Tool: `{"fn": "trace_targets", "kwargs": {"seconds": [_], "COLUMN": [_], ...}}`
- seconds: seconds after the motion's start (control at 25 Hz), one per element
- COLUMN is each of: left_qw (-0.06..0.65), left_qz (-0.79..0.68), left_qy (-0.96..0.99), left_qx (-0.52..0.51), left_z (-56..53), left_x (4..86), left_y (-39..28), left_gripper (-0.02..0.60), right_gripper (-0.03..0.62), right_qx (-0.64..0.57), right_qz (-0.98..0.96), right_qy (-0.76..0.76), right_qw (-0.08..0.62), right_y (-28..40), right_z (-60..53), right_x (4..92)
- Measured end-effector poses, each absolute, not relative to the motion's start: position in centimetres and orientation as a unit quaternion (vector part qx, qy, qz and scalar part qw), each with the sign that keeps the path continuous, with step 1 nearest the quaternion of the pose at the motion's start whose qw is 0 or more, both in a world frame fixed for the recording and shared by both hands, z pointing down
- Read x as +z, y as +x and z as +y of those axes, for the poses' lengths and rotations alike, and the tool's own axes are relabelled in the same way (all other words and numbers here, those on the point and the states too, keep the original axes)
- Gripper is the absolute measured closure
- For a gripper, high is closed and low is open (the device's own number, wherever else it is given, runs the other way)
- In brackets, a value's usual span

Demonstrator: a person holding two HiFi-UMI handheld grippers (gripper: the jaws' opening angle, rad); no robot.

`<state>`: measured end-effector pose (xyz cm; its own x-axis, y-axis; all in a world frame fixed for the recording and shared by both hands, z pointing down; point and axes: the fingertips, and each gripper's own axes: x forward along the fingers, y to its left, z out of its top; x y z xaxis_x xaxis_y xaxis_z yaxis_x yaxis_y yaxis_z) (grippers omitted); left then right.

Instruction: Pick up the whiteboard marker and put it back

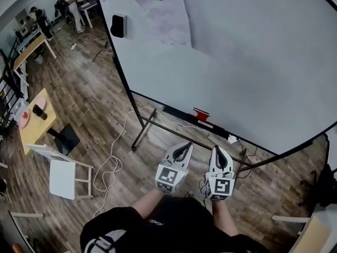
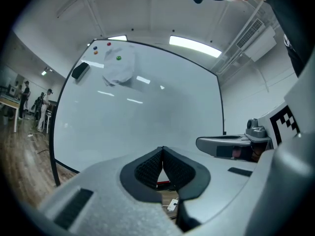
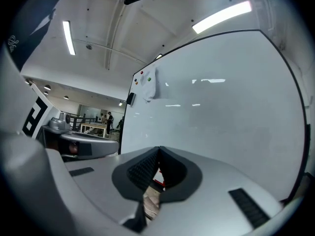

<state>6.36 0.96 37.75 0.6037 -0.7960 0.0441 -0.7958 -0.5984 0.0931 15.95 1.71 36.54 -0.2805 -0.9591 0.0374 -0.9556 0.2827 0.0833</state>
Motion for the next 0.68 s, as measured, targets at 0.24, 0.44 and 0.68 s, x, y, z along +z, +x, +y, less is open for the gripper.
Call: {"fn": "trace_targets", "kwargs": {"seconds": [0.24, 0.44, 0.68], "left_qw": [0.049, 0.05, 0.043], "left_qz": [-0.454, -0.454, -0.442], "left_qy": [0.89, 0.89, 0.896], "left_qx": [-0.001, 0.003, 0.014], "left_z": [1.0, 1.3, 1.5], "left_x": [37.7, 37.8, 37.5], "left_y": [6.1, 6.4, 7.1], "left_gripper": [0.575, 0.575, 0.575], "right_gripper": [0.591, 0.591, 0.591], "right_qx": [-0.018, -0.022, -0.008], "right_qz": [-0.806, -0.809, -0.798], "right_qy": [0.59, 0.586, 0.602], "right_qw": [0.037, 0.039, 0.032], "right_y": [15.7, 15.7, 16.3], "right_z": [1.6, 1.8, 2.6], "right_x": [36.8, 36.7, 37.3]}}
